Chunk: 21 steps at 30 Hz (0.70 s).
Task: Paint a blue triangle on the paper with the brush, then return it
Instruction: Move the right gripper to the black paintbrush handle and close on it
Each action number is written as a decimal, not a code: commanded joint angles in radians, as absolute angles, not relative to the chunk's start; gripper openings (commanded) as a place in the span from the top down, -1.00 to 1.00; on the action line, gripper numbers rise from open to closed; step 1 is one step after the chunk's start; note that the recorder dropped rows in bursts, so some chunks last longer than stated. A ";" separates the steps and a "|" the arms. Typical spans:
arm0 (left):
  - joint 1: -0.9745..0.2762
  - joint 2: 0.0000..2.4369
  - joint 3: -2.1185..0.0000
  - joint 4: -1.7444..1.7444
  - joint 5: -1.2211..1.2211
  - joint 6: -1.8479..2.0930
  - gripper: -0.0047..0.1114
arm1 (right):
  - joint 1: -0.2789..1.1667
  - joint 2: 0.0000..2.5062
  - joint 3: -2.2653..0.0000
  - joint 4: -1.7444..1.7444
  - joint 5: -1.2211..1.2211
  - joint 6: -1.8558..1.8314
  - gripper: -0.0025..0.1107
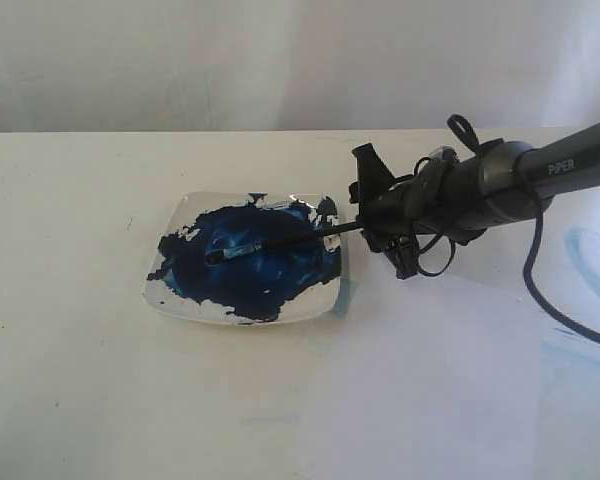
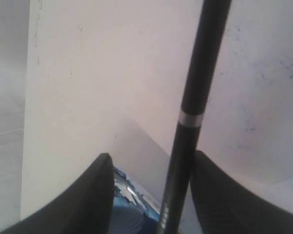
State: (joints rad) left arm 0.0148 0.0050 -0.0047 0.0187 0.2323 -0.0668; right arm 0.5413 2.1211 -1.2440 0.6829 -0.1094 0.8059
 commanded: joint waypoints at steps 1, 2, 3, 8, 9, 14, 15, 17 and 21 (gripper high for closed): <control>0.010 0.000 0.000 0.017 0.234 -0.070 0.92 | 0.537 2.121 -1.246 0.683 -0.114 0.834 0.14; 0.010 0.000 0.000 0.017 0.234 -0.070 0.92 | 0.537 2.121 -1.246 0.683 -0.112 0.842 0.14; 0.010 0.000 0.000 0.017 0.234 -0.070 0.92 | 0.537 2.128 -1.246 0.683 -0.110 0.863 0.14; 0.010 0.000 0.000 0.017 0.234 -0.070 0.92 | 0.539 2.144 -1.246 0.681 -0.095 0.882 0.23; 0.010 0.000 0.000 0.017 0.234 -0.070 0.92 | 0.539 2.144 -1.246 0.681 -0.100 0.887 0.33; 0.010 0.000 0.000 0.017 0.234 -0.070 0.92 | 0.539 2.144 -1.246 0.681 -0.109 0.900 0.43; 0.010 0.000 0.000 0.017 0.234 -0.070 0.92 | 0.539 2.144 -1.246 0.681 -0.111 0.900 0.43; 0.010 0.000 0.000 0.017 0.234 -0.070 0.92 | 0.539 2.144 -1.246 0.681 -0.115 0.900 0.43; 0.010 0.000 0.000 0.017 0.234 -0.070 0.92 | 0.539 2.144 -1.246 0.681 -0.127 0.902 0.43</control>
State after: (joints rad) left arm 0.0148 0.0050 -0.0047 0.0187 0.2323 -0.0668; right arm 0.5413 2.1475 -1.2440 0.6829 -0.1117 0.8973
